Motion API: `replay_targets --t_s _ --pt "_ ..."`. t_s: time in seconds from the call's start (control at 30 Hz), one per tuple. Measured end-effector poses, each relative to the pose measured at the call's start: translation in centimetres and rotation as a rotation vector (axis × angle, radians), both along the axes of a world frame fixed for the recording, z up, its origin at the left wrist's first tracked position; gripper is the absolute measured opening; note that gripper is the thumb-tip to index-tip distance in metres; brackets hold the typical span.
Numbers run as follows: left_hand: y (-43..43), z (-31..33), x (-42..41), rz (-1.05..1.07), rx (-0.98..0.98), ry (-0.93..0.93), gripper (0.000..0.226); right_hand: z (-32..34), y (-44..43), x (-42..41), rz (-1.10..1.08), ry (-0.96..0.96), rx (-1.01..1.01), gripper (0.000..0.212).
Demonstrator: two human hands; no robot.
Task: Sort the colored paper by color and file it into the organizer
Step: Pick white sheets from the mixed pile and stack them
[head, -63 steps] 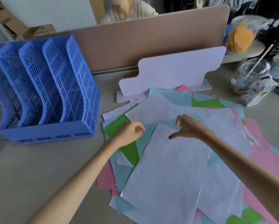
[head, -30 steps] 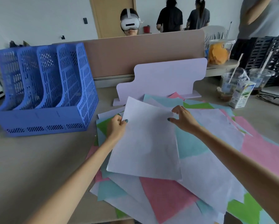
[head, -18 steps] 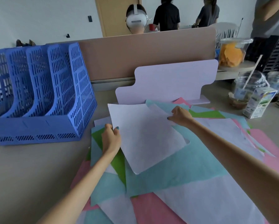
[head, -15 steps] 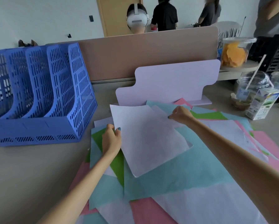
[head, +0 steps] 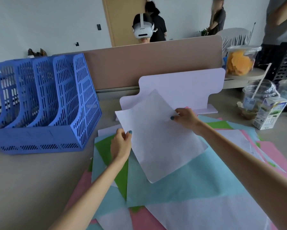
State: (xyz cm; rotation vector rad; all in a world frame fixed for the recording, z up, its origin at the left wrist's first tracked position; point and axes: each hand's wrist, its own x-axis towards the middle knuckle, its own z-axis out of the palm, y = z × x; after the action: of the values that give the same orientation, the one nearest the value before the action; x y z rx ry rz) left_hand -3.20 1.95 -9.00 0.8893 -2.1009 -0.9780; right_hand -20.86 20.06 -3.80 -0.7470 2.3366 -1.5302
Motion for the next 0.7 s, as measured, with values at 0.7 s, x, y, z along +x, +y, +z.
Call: replay_targets --t_s 0.7 --pt "-1.1 14.6 -1.1 -0.483 0.527 0.510 0.013 13.4 0.1 1.8 0.050 0.013 -0.750 0.013"
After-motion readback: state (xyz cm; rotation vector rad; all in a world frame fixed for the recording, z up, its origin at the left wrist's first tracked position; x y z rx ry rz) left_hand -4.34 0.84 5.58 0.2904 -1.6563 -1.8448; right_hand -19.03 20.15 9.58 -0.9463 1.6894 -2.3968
